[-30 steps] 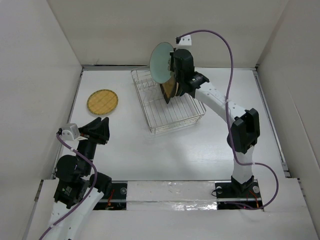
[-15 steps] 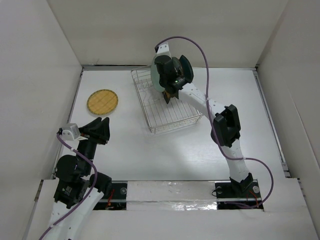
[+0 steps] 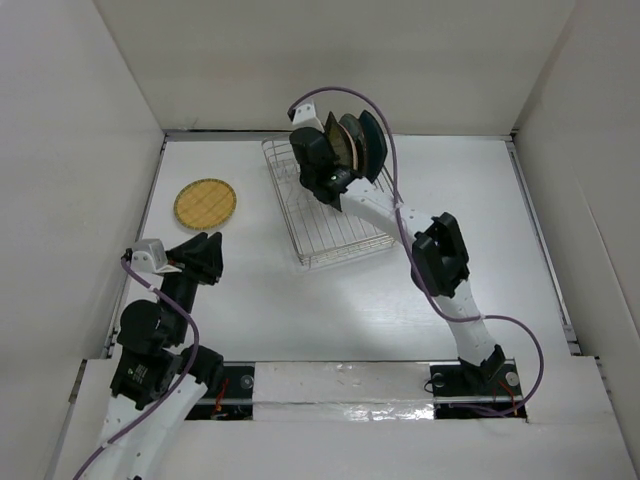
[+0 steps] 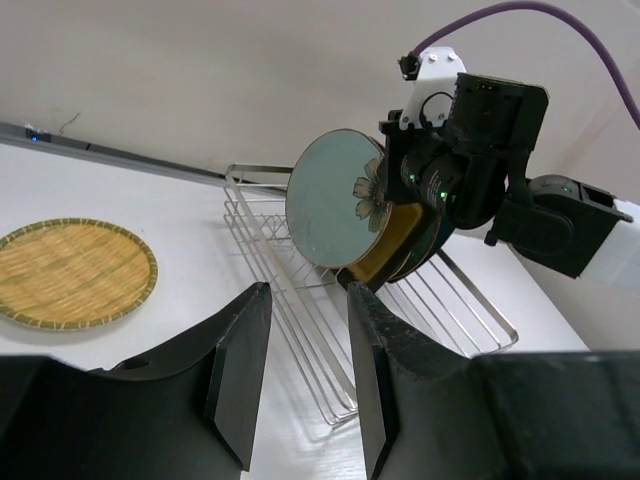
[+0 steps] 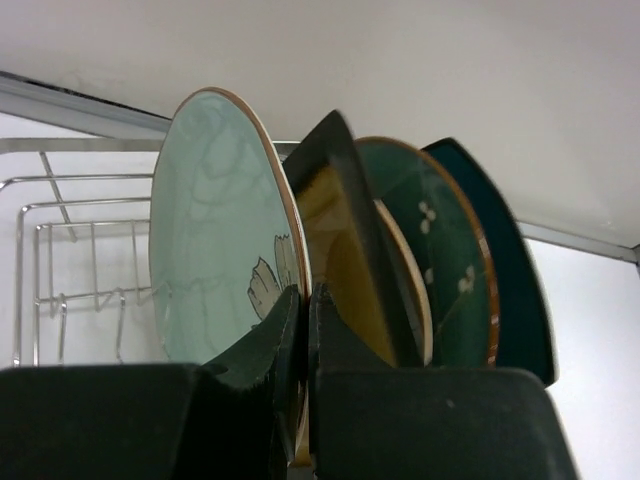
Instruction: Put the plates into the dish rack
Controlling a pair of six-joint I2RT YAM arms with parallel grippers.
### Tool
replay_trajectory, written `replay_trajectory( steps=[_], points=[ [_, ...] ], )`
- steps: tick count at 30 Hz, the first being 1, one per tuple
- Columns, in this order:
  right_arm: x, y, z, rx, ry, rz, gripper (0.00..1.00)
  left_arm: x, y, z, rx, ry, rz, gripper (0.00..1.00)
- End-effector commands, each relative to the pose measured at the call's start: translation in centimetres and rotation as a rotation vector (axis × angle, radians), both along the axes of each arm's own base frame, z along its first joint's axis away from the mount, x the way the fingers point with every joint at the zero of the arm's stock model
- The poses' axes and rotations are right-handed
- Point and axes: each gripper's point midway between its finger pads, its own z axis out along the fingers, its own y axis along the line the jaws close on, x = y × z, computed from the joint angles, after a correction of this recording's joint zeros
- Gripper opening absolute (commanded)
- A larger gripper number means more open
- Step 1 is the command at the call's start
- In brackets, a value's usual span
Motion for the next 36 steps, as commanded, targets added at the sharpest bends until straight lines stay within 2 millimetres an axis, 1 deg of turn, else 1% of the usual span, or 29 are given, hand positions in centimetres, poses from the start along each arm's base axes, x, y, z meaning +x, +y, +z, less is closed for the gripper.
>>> replay_trajectory(
  steps=[1,3,6,7,8,9,10,12,13,14,15,16,19,20,21,22,23,24,25,26,27,28,29,30,31,32,33,35,36],
  points=[
    [-1.2,2.7,0.2,0.018,-0.066,0.019,0.0,0.8,-0.1,0.4,0.001,0.006,0.011,0.33],
    [-1.6,3.1,-0.9,-0.001,-0.055,0.017,0.0,1.3,-0.2,0.0,0.007,0.031,0.02,0.32],
    [-2.1,3.8,-1.2,0.035,-0.053,0.036,0.0,2.3,-0.4,-1.0,0.015,0.078,0.032,0.3],
    [-2.3,3.8,-0.6,0.053,-0.057,0.041,0.02,2.5,-0.5,-1.0,0.016,0.091,0.034,0.29],
    [-2.4,3.7,-0.8,0.058,-0.052,0.044,0.06,2.9,-0.6,-1.4,0.021,0.11,0.035,0.27],
    [-2.6,3.9,-0.7,0.087,-0.049,0.056,0.11,3.6,-0.9,-2.0,0.031,0.145,0.035,0.26],
    [-2.9,3.8,0.0,0.107,-0.048,0.066,0.3,3.8,-1.1,-1.9,0.025,0.157,0.035,0.25],
    [-3.6,4.1,0.3,0.158,-0.029,0.096,0.48,4.8,-1.5,-2.5,0.029,0.201,0.039,0.25],
    [-4.1,4.0,0.7,0.18,-0.021,0.111,0.58,5.0,-1.7,-2.1,0.011,0.208,0.037,0.25],
    [-4.9,3.6,3.2,0.232,-0.041,0.134,0.63,5.4,-1.6,-2.1,0.007,0.221,0.044,0.25],
    [-5.9,4.0,2.3,0.258,-0.008,0.181,0.67,6.1,-2.0,-2.8,0.01,0.253,0.045,0.24],
    [-6.2,3.5,2.8,0.304,-0.002,0.193,0.75,6.5,-2.2,-2.6,0.001,0.26,0.043,0.24],
    [-9.5,2.6,4.3,0.408,0.01,0.286,0.79,8.2,-3.3,-3.8,-0.022,0.323,0.035,0.23],
    [-10.4,2.2,4.4,0.429,0.012,0.311,0.79,8.7,-3.6,-4.1,-0.043,0.341,0.037,0.25],
    [-12.1,1.5,7.0,0.505,-0.016,0.351,0.74,9.6,-4.0,-5.4,-0.04,0.384,0.043,0.26],
    [-13.1,0.9,5.0,0.513,0.011,0.365,0.43,10.3,-3.9,-5.6,-0.06,0.392,0.054,0.26],
    [-14.1,0.6,5.1,0.543,0.013,0.386,0.26,11.0,-3.2,-6.0,-0.083,0.406,0.079,0.27],
    [-15.7,1.2,5.4,0.591,0.027,0.45,0.14,12.0,-3.1,-6.8,-0.128,0.431,0.087,0.28],
    [-17.2,0.2,7.4,0.637,-0.004,0.486,0.01,12.6,-3.1,-6.8,-0.167,0.422,0.073,0.29],
    [-18.4,0.1,5.9,0.644,0.018,0.506,0.0,13.5,-1.3,-7.0,-0.206,0.418,0.123,0.31],
    [-19.4,0.0,6.1,0.673,0.028,0.539,0.0,14.3,-0.5,-8.0,-0.258,0.444,0.152,0.33],
    [-20.6,-0.3,7.4,0.7,0.01,0.57,0.03,14.7,0.4,-8.7,-0.297,0.451,0.172,0.35],
    [-21.1,-0.5,7.1,0.705,0.021,0.578,0.09,15.2,1.6,-9.3,-0.333,0.456,0.195,0.42],
    [-21.5,-0.7,7.2,0.712,0.026,0.584,0.17,15.7,4.3,-10.5,-0.374,0.473,0.257,0.45],
    [-21.7,-0.9,7.1,0.708,0.029,0.583,0.32,16.0,5.6,-11.5,-0.417,0.478,0.293,0.49],
    [-22.0,-1.2,7.1,0.706,0.034,0.587,0.37,16.2,7.1,-12.4,-0.435,0.49,0.336,0.55],
    [-22.2,-1.3,6.8,0.698,0.044,0.588,0.42,16.4,9.7,-14.2,-0.455,0.523,0.417,0.56],
    [-23.2,-1.5,6.7,0.681,0.056,0.612,0.46,16.7,11.7,-15.7,-0.473,0.554,0.468,0.57],
    [-23.5,-1.8,6.0,0.668,0.065,0.611,0.47,17.1,12.1,-17.2,-0.485,0.599,0.473,0.57]
  ],
)
